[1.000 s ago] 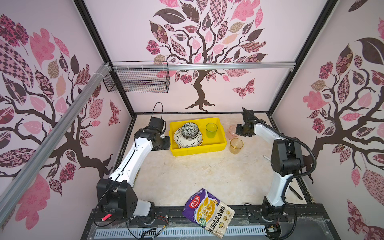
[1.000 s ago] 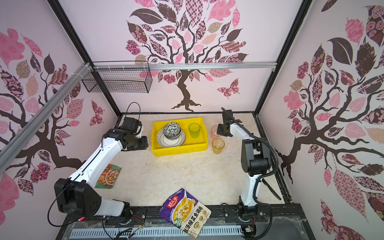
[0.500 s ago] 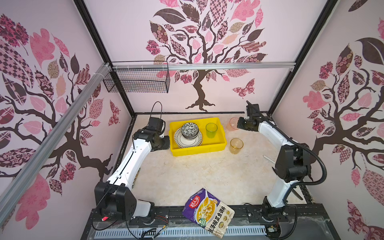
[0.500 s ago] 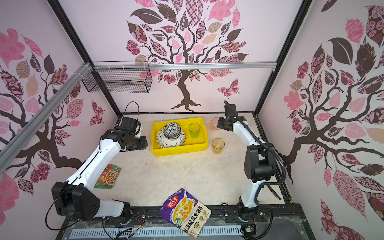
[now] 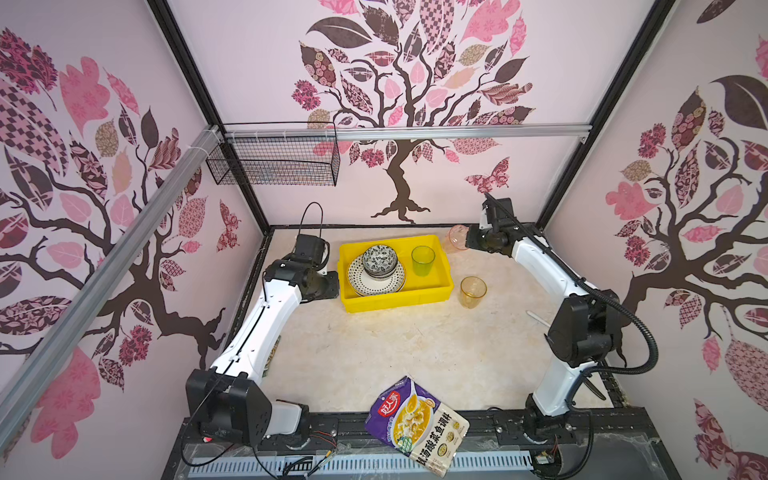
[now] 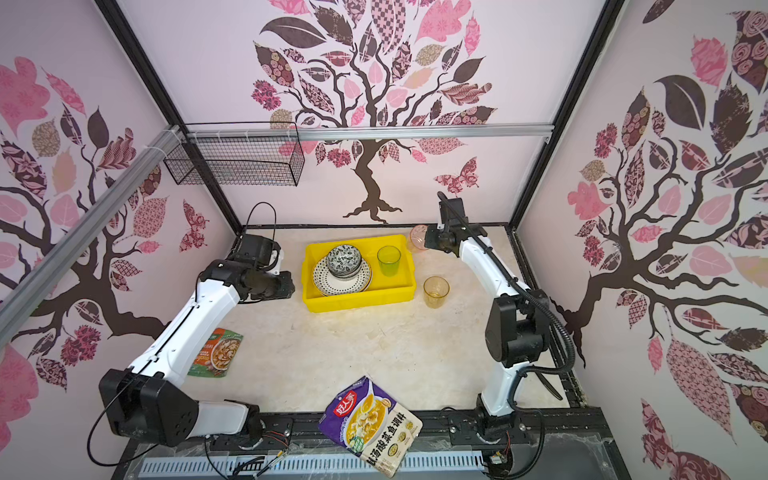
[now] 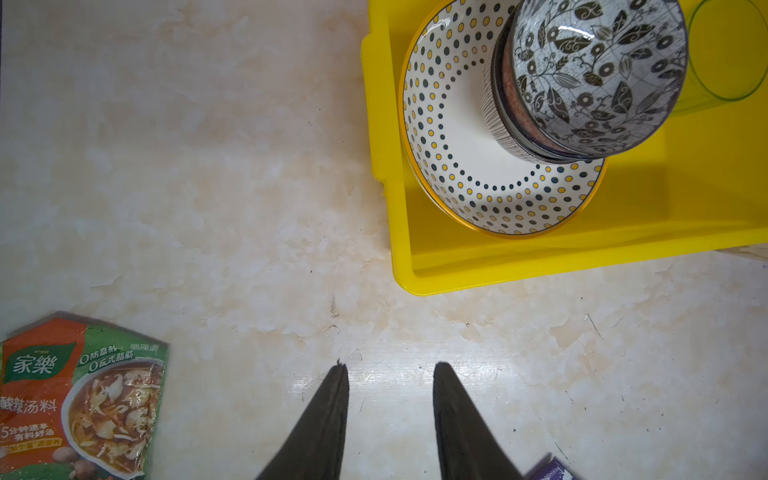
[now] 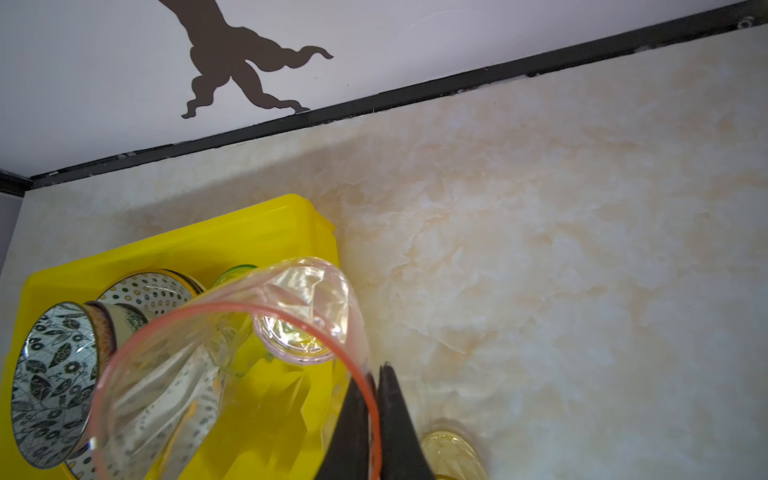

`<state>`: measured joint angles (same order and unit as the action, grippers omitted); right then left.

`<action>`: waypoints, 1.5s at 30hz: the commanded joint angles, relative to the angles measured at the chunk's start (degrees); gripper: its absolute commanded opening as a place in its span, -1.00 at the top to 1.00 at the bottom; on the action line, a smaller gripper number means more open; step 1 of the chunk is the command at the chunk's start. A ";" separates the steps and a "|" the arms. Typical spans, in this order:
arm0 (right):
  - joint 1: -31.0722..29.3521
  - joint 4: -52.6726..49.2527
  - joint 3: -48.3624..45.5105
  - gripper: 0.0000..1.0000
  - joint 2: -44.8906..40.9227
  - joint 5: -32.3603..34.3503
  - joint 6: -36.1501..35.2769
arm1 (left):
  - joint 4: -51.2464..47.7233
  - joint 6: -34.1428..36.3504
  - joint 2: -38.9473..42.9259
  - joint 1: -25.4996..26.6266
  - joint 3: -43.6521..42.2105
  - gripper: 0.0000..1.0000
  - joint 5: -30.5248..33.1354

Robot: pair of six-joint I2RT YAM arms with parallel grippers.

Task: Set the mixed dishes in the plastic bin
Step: 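Lift the pink-rimmed cup with the right gripper and carry it over the bin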

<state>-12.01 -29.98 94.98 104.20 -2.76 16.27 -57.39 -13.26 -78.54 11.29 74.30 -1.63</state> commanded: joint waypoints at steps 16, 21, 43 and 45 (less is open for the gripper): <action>-5.27 -5.45 10.18 1.00 1.13 -2.57 -2.55 | 0.21 0.57 1.55 0.30 -0.81 0.24 -0.13; -6.92 -7.65 13.43 1.00 3.75 -2.25 -3.74 | 0.44 0.59 1.46 0.31 -1.10 0.24 -0.10; -10.42 -16.94 25.28 1.00 13.80 4.29 -8.93 | 1.29 0.97 -0.71 0.31 -1.35 0.24 0.00; -10.41 -17.35 25.91 1.00 14.58 4.76 -9.17 | 1.29 1.12 -0.91 0.25 -1.29 0.24 0.13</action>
<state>-22.13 -45.60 117.99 116.62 0.38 8.08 -57.01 -13.17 -78.96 11.29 74.13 -1.63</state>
